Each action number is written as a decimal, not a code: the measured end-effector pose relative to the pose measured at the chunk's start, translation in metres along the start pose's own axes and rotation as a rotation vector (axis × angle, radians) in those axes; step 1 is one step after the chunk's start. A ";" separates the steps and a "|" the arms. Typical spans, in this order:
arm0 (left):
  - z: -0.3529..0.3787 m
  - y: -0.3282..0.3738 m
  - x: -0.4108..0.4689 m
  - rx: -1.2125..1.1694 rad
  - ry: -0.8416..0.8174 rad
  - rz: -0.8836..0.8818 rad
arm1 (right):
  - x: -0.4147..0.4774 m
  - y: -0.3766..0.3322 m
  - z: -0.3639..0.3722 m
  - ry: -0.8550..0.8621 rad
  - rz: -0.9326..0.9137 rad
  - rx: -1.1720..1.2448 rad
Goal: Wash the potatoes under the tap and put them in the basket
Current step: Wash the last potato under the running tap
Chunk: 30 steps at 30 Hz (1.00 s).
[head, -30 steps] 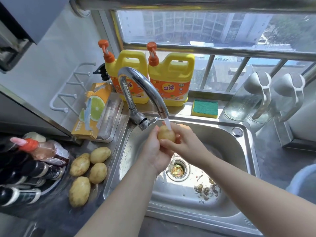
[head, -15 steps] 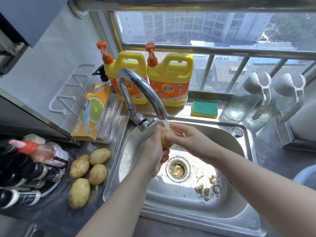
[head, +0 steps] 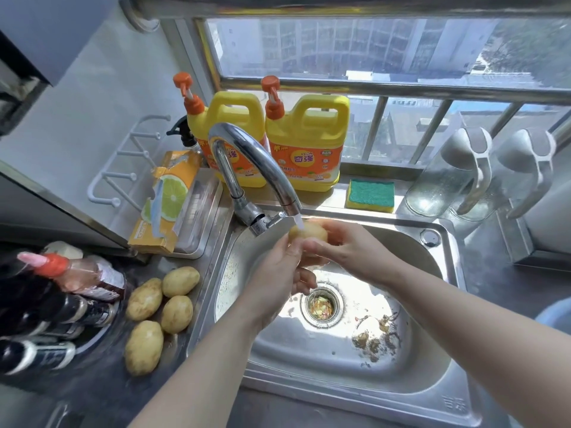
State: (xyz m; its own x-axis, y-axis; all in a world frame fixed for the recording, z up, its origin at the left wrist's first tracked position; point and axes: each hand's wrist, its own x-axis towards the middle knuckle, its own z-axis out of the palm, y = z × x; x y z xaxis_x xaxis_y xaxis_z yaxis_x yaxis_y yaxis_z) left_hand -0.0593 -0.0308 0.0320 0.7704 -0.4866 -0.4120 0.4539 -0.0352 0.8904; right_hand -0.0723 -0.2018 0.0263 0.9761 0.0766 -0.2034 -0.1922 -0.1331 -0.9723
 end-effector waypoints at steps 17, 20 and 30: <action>0.001 0.000 0.005 -0.098 -0.045 -0.092 | 0.000 -0.001 -0.002 -0.018 0.100 -0.011; 0.006 0.005 0.012 -0.064 0.019 -0.155 | 0.000 0.000 -0.001 0.039 0.073 -0.136; 0.019 0.007 0.015 -0.236 0.066 -0.184 | 0.001 0.000 0.015 0.081 -0.012 -0.206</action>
State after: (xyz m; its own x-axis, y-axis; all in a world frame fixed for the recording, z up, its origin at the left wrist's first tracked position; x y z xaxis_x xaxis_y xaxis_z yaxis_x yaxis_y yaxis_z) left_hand -0.0532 -0.0550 0.0363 0.6896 -0.4328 -0.5806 0.6739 0.0900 0.7334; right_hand -0.0726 -0.1867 0.0242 0.9847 0.0003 -0.1743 -0.1643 -0.3320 -0.9289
